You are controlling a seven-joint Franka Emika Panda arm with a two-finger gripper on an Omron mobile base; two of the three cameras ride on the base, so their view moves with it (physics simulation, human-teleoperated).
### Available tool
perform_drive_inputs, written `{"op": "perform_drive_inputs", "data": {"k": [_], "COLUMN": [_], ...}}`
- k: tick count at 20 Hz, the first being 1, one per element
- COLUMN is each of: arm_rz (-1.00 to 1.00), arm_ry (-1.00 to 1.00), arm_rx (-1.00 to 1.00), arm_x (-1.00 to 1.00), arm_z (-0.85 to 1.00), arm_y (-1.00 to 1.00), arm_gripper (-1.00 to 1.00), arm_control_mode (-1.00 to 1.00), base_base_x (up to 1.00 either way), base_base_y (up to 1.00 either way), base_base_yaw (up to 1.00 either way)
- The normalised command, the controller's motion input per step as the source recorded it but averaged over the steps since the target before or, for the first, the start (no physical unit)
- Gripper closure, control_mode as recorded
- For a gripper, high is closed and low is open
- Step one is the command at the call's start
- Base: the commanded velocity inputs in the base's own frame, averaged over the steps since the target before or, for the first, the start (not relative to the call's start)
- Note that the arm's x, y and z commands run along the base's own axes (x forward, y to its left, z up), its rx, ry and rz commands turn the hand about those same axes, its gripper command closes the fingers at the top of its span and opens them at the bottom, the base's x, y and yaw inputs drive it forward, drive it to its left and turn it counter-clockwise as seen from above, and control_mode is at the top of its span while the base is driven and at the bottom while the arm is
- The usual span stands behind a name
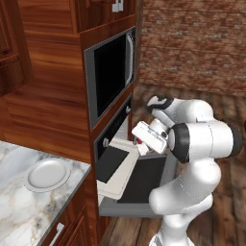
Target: Take the baked cake out of the oven and place it on the plate for cooling. Then close the oven door.
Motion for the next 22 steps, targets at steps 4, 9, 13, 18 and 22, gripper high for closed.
{"op": "perform_drive_inputs", "data": {"k": [4,9,13,18,22], "arm_rz": [0.02,0.02,0.02,0.02,0.01], "arm_ry": [-0.15,-0.03,0.0,0.0,0.0], "arm_rx": [0.0,0.0,0.0,-0.02,-0.04], "arm_x": [-1.0,-0.95,-0.65,-0.23,-0.02], "arm_z": [0.58,0.54,0.5,0.42,0.37], "arm_y": [0.33,0.43,0.56,0.68,0.76], "arm_gripper": [1.0,1.0,1.0,1.0,1.0], "arm_control_mode": [-1.0,-1.0,-1.0,-1.0,-1.0], "base_base_x": [0.0,0.0,0.0,0.0,0.0], "base_base_y": [0.0,0.0,0.0,0.0,0.0], "base_base_yaw": [0.0,0.0,0.0,0.0,0.0]}}
